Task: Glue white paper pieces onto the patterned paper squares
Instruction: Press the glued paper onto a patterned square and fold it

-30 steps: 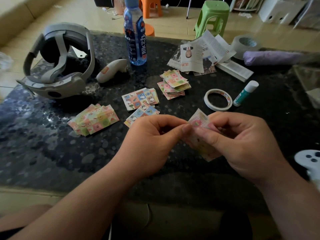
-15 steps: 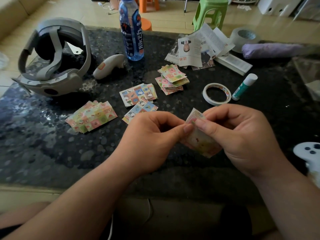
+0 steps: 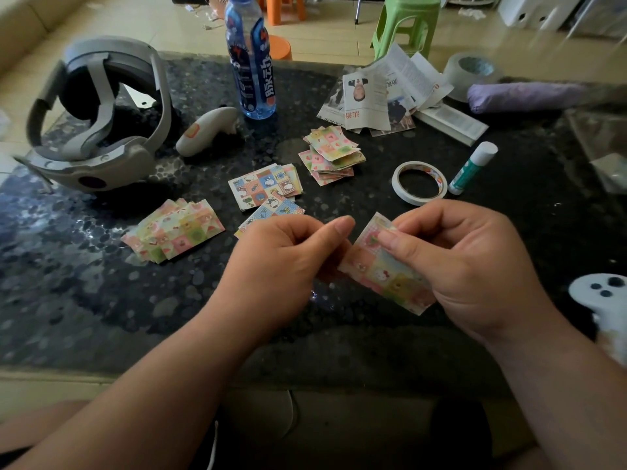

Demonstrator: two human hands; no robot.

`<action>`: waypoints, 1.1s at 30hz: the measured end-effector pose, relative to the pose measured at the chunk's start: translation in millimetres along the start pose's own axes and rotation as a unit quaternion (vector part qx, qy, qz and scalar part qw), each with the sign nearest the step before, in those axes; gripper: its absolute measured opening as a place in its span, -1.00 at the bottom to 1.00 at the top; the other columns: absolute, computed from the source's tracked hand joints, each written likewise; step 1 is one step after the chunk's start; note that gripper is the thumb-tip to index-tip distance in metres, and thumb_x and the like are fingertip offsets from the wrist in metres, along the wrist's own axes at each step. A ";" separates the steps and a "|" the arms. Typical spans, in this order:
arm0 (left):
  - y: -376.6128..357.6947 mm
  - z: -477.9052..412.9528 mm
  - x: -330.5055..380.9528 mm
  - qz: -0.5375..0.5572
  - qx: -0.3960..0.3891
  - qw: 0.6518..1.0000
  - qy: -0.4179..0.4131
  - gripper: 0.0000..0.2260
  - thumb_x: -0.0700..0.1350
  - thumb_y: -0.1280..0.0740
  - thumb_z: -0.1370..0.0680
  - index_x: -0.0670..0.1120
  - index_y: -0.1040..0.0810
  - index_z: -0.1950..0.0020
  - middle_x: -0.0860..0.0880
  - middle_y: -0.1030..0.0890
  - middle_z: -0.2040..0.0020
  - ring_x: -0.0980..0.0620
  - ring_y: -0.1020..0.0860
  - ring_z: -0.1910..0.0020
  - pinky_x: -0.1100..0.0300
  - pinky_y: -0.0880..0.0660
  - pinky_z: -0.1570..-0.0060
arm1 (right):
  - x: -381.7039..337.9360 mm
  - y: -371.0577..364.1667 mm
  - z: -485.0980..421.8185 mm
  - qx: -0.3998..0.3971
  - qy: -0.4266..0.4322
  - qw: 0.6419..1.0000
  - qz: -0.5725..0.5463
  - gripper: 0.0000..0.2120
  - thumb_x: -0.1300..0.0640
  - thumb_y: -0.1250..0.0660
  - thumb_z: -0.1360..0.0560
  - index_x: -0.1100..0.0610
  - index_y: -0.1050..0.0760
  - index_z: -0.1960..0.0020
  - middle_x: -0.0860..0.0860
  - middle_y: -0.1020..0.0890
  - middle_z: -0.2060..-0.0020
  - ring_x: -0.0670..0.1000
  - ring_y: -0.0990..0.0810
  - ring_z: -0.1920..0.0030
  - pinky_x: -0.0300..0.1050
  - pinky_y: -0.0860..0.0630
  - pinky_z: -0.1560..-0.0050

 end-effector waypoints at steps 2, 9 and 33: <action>6.5 -2.3 -4.8 -0.002 0.031 0.999 0.011 -0.70 0.07 -0.43 -0.52 -0.13 -0.68 0.25 -0.04 -0.71 0.30 0.02 -0.69 0.30 0.07 -0.62 0.15 | -1.0 -3.6 0.6 -0.016 0.001 1.000 0.008 -0.83 0.00 -0.49 -0.31 0.08 -0.65 0.20 0.03 -0.74 0.19 0.02 -0.74 0.13 0.04 -0.71 0.11; -6.9 -2.6 -3.0 0.058 -0.037 0.998 -0.010 -0.90 -0.10 -0.42 -0.57 -0.01 -0.75 0.08 -0.03 -0.75 0.11 -0.03 -0.71 0.06 -0.02 -0.62 -0.05 | 1.4 -7.5 0.4 -0.037 0.003 0.999 0.023 -0.80 0.00 -0.51 -0.34 0.14 -0.65 0.17 0.07 -0.74 0.18 0.07 -0.74 0.12 0.18 -0.70 0.07; -9.8 -3.2 -13.5 0.091 -0.030 0.995 0.025 -0.88 0.00 -0.49 -0.43 -0.02 -0.75 0.15 -0.11 -0.74 0.13 -0.11 -0.70 0.07 -0.19 -0.62 -0.09 | 12.7 -14.8 1.7 -0.055 -0.051 0.996 0.052 -0.79 -0.02 -0.49 -0.41 0.13 -0.68 0.16 0.05 -0.74 0.21 0.03 -0.74 0.14 0.03 -0.69 0.17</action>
Point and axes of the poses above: each hand's wrist, its own z-axis away from the middle knuckle, its own y-axis out of the back of the hand, x = y × z, the point moved 10 cm from there along -z, towards the middle knuckle
